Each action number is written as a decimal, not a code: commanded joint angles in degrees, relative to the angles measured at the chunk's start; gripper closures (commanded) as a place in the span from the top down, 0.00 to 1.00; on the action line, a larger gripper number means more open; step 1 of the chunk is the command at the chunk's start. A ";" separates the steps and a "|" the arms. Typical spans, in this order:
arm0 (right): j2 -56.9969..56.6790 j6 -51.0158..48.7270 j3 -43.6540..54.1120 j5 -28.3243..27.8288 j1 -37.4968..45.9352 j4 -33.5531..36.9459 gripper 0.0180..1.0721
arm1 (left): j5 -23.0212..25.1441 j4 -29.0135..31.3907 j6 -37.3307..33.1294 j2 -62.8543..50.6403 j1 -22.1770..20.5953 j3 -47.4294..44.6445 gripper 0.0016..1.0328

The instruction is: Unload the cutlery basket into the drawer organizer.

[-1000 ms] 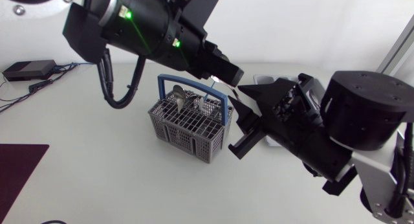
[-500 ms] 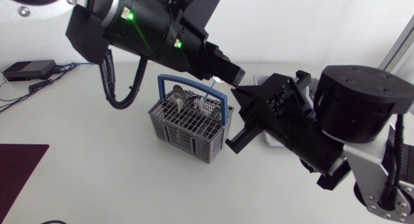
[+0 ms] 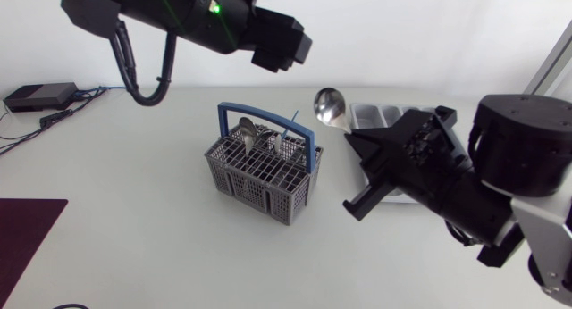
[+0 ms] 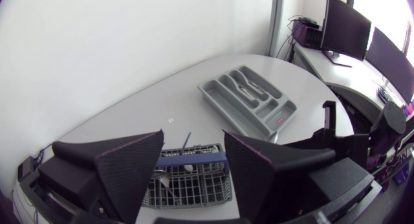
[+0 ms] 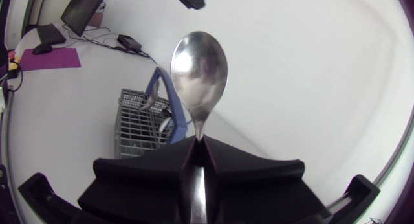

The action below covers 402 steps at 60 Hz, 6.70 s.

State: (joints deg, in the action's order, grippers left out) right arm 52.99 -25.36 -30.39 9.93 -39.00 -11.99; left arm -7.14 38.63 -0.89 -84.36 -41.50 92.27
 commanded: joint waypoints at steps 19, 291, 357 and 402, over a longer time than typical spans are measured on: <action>15.30 8.67 -8.90 -13.98 30.83 4.43 0.06 | 0.19 -7.43 -16.96 4.38 5.72 -9.48 0.89; 1.50 7.44 -1.78 0.88 0.33 16.30 0.71 | -9.65 0.92 -68.46 -3.89 6.95 -7.89 0.06; 5.81 6.73 -3.53 4.22 -2.66 16.82 0.71 | -34.17 15.33 -24.69 -1.25 -1.83 -3.15 0.06; -5.09 5.33 -3.01 5.27 -5.73 12.34 0.71 | -24.42 16.83 -15.37 -1.95 -3.77 12.67 0.07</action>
State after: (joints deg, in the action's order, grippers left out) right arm 48.56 -18.68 -33.32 14.46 -43.99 1.10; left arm -32.80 55.92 -19.22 -84.47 -44.82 102.24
